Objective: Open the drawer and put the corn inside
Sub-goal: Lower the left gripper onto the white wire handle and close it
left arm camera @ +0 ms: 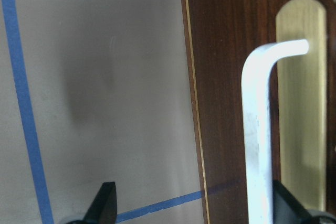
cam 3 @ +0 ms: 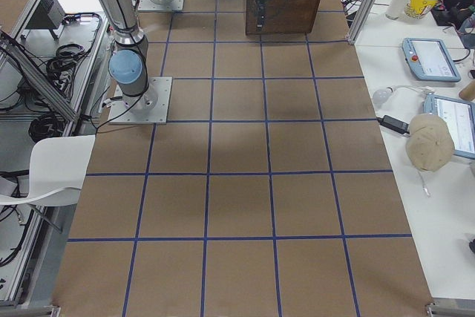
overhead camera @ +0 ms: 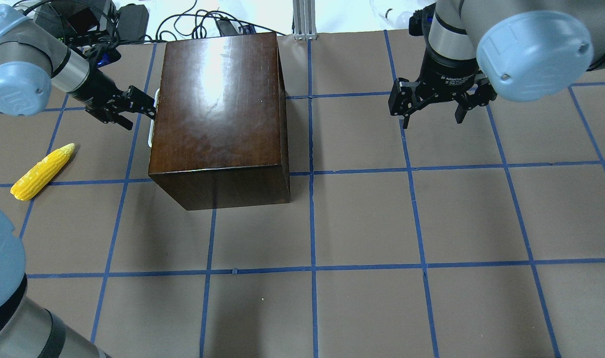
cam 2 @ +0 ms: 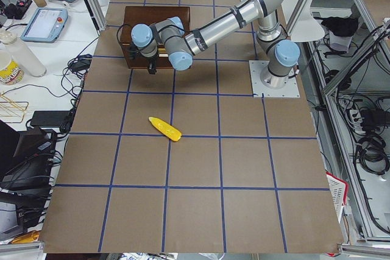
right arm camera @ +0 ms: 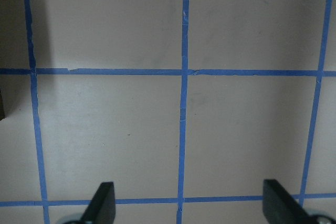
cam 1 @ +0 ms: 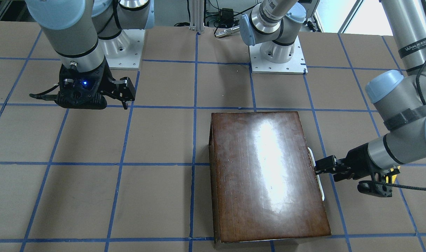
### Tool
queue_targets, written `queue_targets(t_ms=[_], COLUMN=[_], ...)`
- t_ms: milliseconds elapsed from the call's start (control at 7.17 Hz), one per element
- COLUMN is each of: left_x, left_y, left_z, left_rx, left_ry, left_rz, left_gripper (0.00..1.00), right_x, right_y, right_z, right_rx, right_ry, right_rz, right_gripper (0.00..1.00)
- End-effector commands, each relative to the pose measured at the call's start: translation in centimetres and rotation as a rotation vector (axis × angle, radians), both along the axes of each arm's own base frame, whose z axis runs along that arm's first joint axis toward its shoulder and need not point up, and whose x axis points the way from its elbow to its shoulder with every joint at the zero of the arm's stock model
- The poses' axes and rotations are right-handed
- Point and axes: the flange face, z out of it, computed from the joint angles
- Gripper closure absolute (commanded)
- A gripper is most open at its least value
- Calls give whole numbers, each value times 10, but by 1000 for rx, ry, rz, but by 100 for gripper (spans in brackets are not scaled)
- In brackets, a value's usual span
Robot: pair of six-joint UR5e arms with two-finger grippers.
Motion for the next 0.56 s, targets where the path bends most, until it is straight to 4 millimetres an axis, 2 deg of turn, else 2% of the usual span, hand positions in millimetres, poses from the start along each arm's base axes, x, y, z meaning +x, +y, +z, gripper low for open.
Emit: queue_targets(t_ms=[0,419], left_x=[-4,-2], left_y=[-1,-2], left_z=[0,-7], left_rx=[-3,7], left_ry=[18,20], left_rz=[1,1], left_gripper=[0,0], right_x=[0,0], right_y=[0,0], right_z=[0,0], right_rx=[1,1], right_ry=[0,0], right_rz=[0,0], right_gripper=[0,0])
